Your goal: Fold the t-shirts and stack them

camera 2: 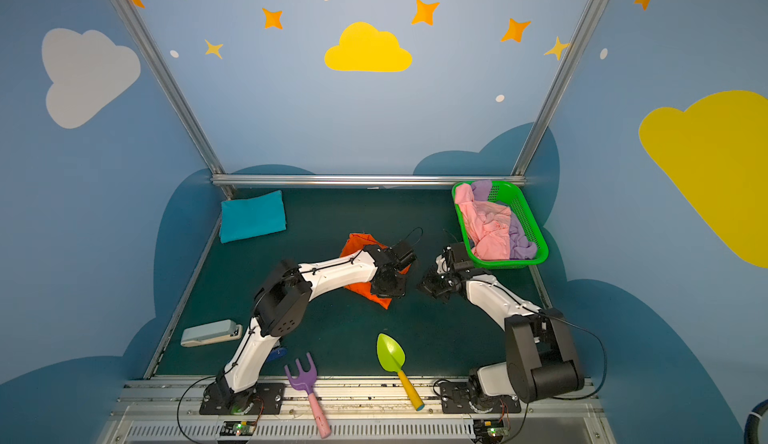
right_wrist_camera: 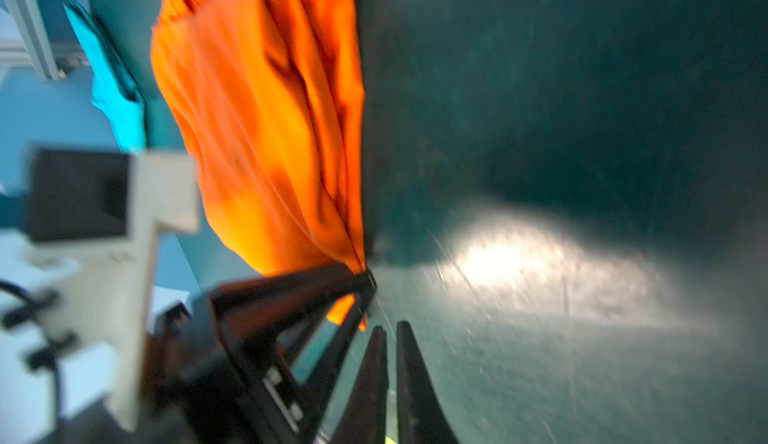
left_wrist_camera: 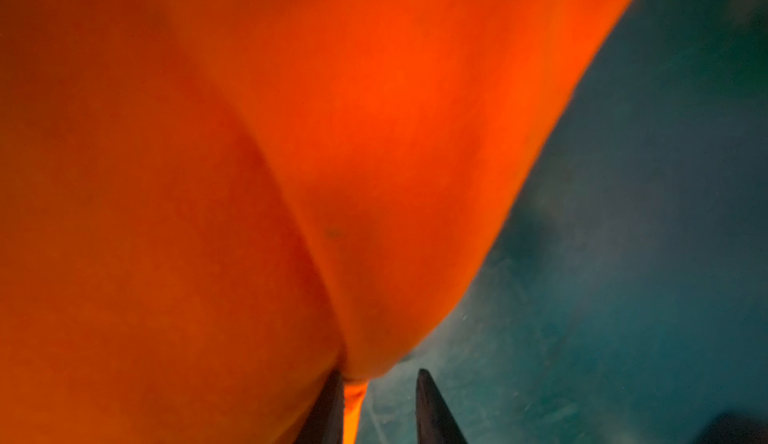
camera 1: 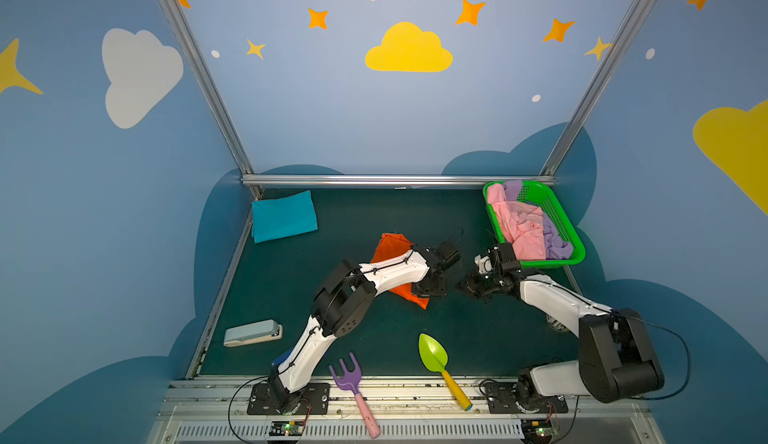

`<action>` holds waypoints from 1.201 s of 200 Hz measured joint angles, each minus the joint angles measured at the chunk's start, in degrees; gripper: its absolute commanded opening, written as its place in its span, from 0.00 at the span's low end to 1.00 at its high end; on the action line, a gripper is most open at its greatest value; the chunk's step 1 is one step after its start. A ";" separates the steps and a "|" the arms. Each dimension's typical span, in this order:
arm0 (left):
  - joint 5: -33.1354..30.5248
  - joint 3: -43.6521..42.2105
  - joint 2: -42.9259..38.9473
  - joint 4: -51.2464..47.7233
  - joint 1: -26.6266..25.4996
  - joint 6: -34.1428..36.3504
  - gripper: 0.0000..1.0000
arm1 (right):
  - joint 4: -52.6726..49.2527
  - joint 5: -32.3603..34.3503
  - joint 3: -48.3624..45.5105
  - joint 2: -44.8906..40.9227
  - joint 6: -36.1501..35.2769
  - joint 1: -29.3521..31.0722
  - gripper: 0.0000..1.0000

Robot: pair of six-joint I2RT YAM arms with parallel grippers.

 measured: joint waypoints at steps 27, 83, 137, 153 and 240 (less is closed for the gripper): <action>0.28 -3.69 -5.84 0.61 1.42 -0.22 0.28 | -0.11 -0.02 7.52 6.91 -1.18 -0.44 0.09; -0.02 -7.45 -14.97 4.00 6.43 -0.94 0.24 | 1.55 -3.04 20.57 20.94 -1.81 0.00 0.11; 1.33 -11.21 -7.87 5.38 6.51 -1.07 0.21 | 5.29 -8.24 26.67 34.40 0.83 0.13 0.08; 2.05 -12.17 -6.97 6.29 6.95 -1.22 0.20 | 6.69 -11.67 26.71 35.56 1.92 -2.08 0.08; 4.44 -12.92 -8.57 7.69 7.39 -2.21 0.23 | -1.20 -8.33 34.60 35.08 -4.92 -3.02 0.17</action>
